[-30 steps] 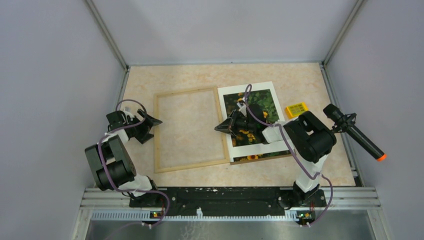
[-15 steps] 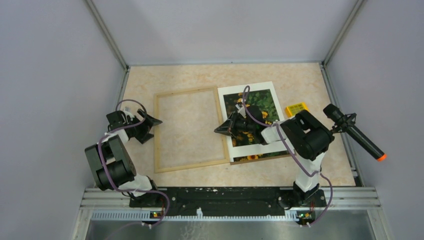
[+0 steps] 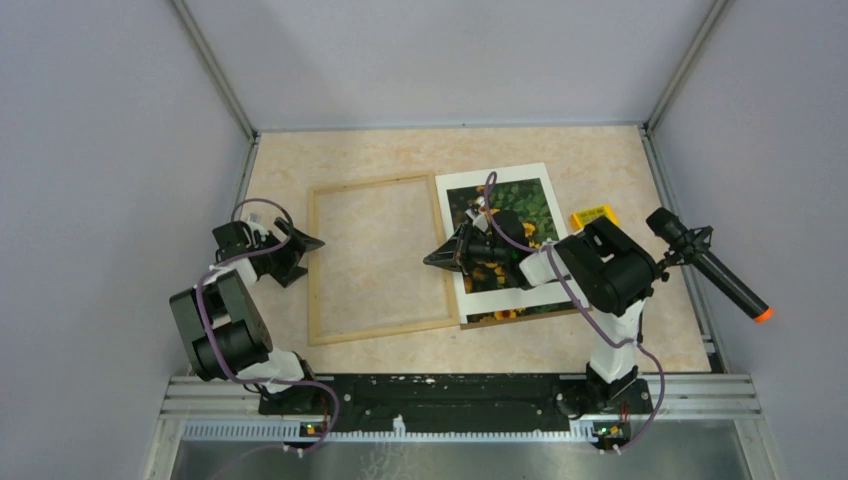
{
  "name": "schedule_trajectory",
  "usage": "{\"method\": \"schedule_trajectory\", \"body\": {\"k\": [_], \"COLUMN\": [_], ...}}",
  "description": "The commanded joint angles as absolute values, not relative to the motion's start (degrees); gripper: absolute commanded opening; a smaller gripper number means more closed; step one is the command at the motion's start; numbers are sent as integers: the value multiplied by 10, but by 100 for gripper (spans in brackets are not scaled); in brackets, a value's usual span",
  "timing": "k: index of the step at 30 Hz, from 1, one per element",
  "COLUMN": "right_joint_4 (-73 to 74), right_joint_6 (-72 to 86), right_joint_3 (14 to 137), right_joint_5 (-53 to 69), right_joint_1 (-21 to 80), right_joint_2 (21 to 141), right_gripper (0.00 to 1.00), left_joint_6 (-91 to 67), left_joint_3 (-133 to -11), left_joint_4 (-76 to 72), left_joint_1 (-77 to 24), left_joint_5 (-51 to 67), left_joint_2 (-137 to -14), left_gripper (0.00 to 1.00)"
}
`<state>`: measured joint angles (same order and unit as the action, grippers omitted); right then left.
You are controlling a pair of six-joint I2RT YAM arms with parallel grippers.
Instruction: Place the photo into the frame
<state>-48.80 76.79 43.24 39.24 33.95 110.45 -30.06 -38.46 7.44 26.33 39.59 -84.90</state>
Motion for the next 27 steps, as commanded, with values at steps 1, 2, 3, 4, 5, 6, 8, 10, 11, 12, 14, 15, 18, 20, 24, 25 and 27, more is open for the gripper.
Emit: {"method": "schedule_trajectory", "body": {"k": [1, 2, 3, 4, 5, 6, 8, 10, 11, 12, 14, 15, 18, 20, 24, 25, 27], "right_joint_4": [-551, -562, -576, -589, -595, -598, -599, -599, -601, -607, -622, -628, -650, -668, -648, -619, -550], "right_joint_6": [792, 800, 808, 818, 824, 827, 828, 828, 831, 834, 846, 852, 872, 887, 874, 851, 794], "right_joint_3": [435, 431, 426, 423, 421, 420, 420, 422, 423, 423, 421, 421, 419, 420, 429, 433, 452], "right_joint_5": [408, 410, 414, 417, 420, 421, 424, 426, 429, 431, 435, 438, 440, 443, 441, 439, 434], "right_joint_1": [332, 330, 328, 326, 324, 323, 321, 320, 320, 320, 320, 320, 320, 320, 322, 324, 330], "right_joint_2": [1102, 1102, 1103, 1103, 1102, 1102, 1097, 1096, 1096, 1097, 1100, 1102, 1106, 1111, 1112, 1112, 1116], "right_gripper": [0, 0, 0, 0, 0, 0, 0, 0, 0, 0, 0, 0, 0, 0, 0, 0, 0], "left_joint_6": [-306, -307, -307, -308, -307, -307, -306, -306, -306, -306, -305, -306, -306, -307, -307, -308, -308], "left_joint_3": [-383, -383, -384, -384, -384, -385, -385, -385, -384, -384, -385, -386, -385, -385, -385, -384, -383], "left_joint_4": [68, 68, 68, 67, 68, 68, 69, 69, 69, 69, 70, 69, 69, 69, 67, 67, 65], "left_joint_1": [262, 262, 262, 262, 262, 262, 262, 263, 263, 263, 264, 264, 264, 265, 265, 265, 265], "left_joint_5": [431, 431, 432, 432, 431, 431, 430, 430, 430, 430, 430, 430, 430, 431, 433, 433, 436], "left_joint_2": [-854, -855, -854, -855, -855, -855, -855, -855, -855, -855, -855, -856, -856, -856, -856, -856, -857], "left_gripper": [99, 99, 99, 99, 99, 99, 99, 99, 99, 99, 99, 99, 99, 99, 99, 99, 99]}}
